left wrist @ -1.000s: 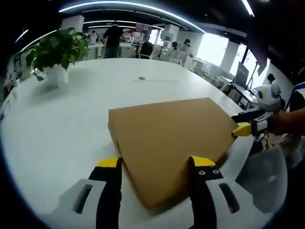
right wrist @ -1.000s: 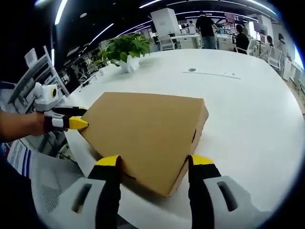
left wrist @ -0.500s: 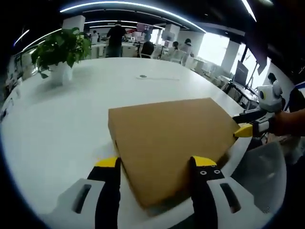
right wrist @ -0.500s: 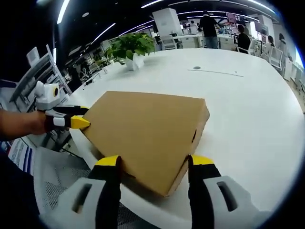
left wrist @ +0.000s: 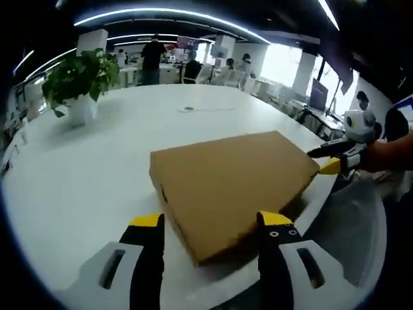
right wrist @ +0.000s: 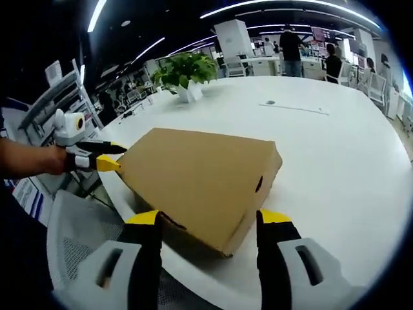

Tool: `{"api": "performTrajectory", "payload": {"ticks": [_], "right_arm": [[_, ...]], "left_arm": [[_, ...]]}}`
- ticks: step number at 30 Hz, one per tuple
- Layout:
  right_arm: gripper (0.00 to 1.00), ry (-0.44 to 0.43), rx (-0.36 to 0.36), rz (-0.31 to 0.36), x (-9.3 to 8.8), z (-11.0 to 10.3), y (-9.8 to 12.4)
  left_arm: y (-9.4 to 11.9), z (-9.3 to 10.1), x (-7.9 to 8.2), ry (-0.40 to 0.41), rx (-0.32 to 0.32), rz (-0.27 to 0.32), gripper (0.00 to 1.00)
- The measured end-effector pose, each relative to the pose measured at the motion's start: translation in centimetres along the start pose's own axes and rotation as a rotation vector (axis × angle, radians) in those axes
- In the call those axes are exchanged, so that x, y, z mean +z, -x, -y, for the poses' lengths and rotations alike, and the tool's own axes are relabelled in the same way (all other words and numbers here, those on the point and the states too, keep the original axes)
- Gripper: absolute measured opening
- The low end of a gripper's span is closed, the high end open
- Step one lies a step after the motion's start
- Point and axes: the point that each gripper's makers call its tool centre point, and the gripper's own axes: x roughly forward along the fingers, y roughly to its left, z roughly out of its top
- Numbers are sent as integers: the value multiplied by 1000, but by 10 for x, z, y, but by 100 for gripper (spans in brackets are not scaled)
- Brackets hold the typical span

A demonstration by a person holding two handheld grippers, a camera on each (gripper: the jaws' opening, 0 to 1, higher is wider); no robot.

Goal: Operate the shoe box by opening the lid, removing the specified soft item, and placing it in the target area until the item is outside and the box remains undamaged.

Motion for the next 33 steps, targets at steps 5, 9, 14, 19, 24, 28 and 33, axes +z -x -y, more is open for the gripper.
{"api": "performTrajectory", "payload": {"ticks": [5,9,14,19,24,28,33], "right_arm": [[53,66,10,-29,-11,-3,3],[52,104,9,-55,-16,1,-4],[47,120,13,-75,-19,3,-13],[45,129,14,-86,-18,3,-16],[43,121,13,-90,-18,6,-17],[41,129,16,-106,-17,6,-17],[41,130,17,-112,-16,5,-15]], "left_arm": [[6,12,-18,-47,-22,-27,53],[6,10,-21,-78,1,-50,47],[1,4,-20,-101,32,-76,38],[-1,1,-22,-103,38,-96,35],[-1,2,-22,-104,42,-89,34],[-1,2,-21,-103,47,-95,34],[1,2,-20,-90,51,-90,34]]}}
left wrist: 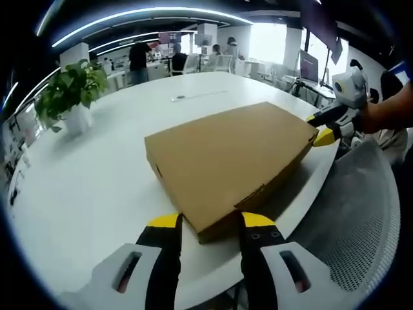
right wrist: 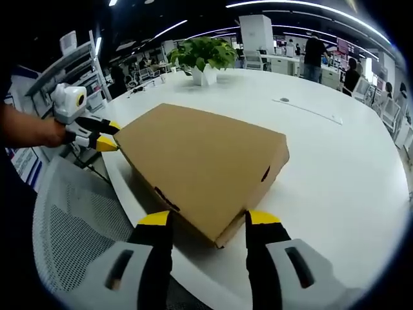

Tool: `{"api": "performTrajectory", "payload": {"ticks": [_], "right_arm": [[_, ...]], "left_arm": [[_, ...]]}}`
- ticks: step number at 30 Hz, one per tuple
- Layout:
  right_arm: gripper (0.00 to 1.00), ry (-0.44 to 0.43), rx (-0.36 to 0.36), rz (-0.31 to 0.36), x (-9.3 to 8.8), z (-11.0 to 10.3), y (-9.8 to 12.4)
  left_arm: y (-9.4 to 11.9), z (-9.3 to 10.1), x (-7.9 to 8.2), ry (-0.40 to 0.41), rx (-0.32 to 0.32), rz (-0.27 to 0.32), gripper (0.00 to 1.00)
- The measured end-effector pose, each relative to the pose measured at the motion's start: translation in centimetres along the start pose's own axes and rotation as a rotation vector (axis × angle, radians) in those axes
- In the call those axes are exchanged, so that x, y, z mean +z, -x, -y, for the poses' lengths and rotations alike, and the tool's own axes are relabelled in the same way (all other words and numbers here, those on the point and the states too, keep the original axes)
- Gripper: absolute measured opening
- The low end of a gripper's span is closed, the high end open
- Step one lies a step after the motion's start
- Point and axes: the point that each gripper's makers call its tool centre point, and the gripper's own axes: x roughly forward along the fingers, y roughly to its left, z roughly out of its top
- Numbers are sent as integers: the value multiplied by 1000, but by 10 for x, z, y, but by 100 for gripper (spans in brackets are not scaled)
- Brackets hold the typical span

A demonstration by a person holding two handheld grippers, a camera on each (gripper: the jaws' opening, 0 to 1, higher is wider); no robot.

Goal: Operate the shoe box by opening the lid, removing the specified soft item, and placing it in the target area until the item is outside and the box remains undamaged.

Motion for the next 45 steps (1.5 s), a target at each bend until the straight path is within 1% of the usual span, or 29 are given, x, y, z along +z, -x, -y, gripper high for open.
{"api": "performTrajectory", "payload": {"ticks": [6,13,17,29,35,45], "right_arm": [[41,5,-5,16,4,-2,6],[41,11,-8,34,9,-4,11],[42,23,-11,41,13,-5,14],[43,40,-20,71,22,-7,20],[43,55,-23,81,26,-8,23],[42,71,-33,97,35,-6,26]], "left_arm": [[2,-1,2,19,-1,11,34],[9,-3,9,51,-12,40,33],[10,-2,10,59,-15,52,33],[20,-2,24,75,-19,92,34],[21,-5,27,83,-20,115,34],[26,-8,39,93,-15,143,34]]}}
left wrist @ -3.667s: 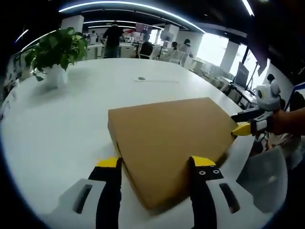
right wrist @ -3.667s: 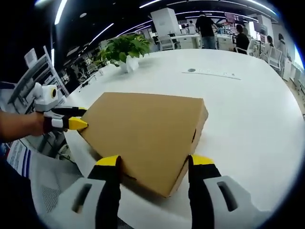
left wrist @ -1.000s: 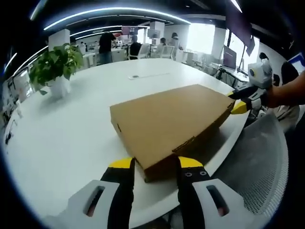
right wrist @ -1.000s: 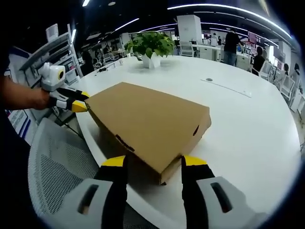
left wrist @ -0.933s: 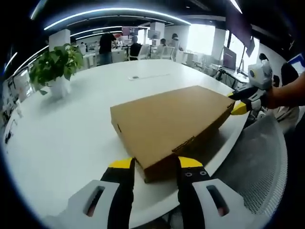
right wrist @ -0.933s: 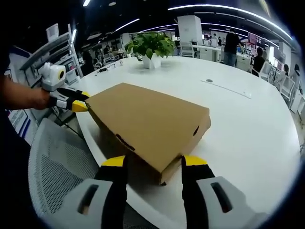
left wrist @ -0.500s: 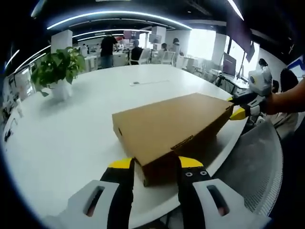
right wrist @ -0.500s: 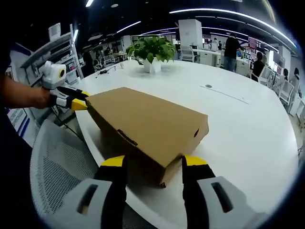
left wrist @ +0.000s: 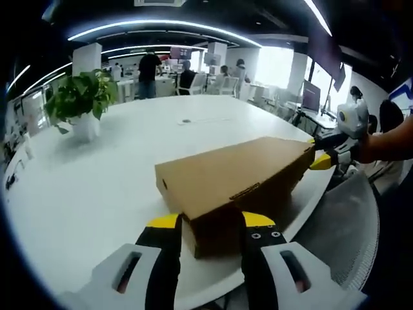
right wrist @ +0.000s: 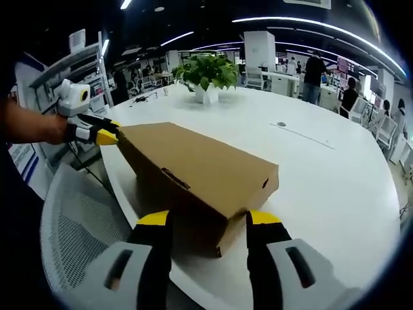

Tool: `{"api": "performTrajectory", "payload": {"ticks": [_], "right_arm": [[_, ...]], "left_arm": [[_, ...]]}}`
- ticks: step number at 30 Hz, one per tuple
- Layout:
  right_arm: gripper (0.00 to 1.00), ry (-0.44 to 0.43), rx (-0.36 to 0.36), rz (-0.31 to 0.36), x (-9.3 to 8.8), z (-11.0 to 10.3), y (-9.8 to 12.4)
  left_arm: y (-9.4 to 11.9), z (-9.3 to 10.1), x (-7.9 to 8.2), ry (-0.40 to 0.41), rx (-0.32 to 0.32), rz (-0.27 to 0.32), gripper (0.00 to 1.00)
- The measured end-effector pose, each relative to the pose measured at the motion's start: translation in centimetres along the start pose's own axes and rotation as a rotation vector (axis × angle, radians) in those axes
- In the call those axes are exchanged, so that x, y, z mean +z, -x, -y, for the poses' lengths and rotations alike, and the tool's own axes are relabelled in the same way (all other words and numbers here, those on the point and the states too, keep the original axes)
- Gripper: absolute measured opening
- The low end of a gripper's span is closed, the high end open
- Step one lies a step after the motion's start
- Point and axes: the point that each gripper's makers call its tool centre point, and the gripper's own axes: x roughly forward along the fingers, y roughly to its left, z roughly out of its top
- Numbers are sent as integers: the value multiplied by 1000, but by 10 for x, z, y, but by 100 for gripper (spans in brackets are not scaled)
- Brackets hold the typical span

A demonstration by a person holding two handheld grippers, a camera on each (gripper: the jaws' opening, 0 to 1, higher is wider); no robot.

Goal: Operate the shoe box by opening the lid, removing the specified soft item, and placing it in the target area until the item is outside and the box remains undamaged.

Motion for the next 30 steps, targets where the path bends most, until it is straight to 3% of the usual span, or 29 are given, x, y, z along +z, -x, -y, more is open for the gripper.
{"api": "performTrajectory", "payload": {"ticks": [11,21,30], "right_arm": [[43,10,-1,18,9,1,4],[38,55,-22,47,22,10,6],[30,81,-86,115,43,29,5]], "left_arm": [[3,1,8,14,1,20,34],[6,-1,27,55,2,69,34],[6,-1,50,55,0,113,36]]}}
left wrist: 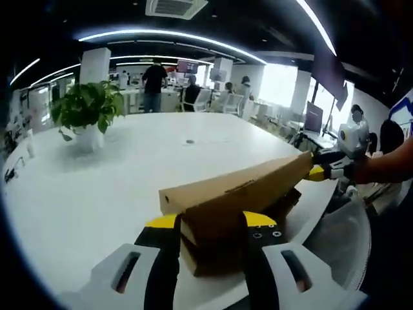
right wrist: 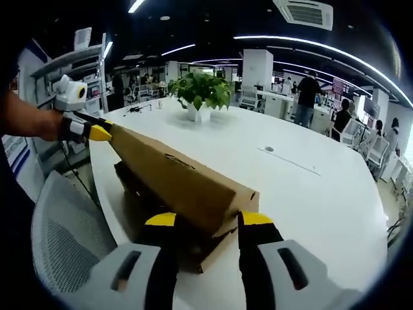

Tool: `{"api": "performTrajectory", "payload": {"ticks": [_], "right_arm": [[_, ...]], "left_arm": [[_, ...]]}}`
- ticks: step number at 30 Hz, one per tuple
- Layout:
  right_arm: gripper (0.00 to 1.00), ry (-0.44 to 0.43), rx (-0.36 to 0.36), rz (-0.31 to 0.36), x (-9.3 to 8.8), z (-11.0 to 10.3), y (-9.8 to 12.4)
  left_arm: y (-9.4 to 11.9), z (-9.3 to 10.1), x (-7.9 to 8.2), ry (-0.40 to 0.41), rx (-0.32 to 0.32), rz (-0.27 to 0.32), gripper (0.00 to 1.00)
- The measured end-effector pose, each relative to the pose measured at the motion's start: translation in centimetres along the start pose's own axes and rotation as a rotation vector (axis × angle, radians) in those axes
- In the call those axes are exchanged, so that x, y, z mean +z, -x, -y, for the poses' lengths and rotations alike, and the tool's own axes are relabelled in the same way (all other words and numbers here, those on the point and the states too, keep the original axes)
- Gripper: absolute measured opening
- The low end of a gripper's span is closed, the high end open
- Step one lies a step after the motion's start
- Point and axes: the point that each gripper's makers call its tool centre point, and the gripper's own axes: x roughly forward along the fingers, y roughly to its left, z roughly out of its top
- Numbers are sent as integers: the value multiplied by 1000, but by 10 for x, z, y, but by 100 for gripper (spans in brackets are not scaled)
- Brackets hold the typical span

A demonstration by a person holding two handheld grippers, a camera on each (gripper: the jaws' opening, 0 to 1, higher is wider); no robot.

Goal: Operate the shoe box by opening the lid, removing the specified soft item, and placing it in the target area until the item is outside and the box remains undamaged.

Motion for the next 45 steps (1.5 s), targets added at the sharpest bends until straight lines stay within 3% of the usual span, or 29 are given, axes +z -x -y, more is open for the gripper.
{"api": "performTrajectory", "payload": {"ticks": [18,32,37,41,43,45], "right_arm": [[8,31,-134,48,32,44,-13],[1,80,-212,47,50,64,-23],[0,82,-233,19,55,69,-27],[0,73,-246,-5,59,73,-28],[0,69,-249,-16,60,74,-29],[0,66,-247,-19,62,75,-30]], "left_arm": [[-8,-3,42,11,-6,84,38],[-14,-10,64,14,1,125,38],[-5,-16,74,7,25,163,31],[5,-27,67,-10,79,169,28],[7,-33,49,-8,112,128,27],[4,-33,20,34,101,49,25]]}}
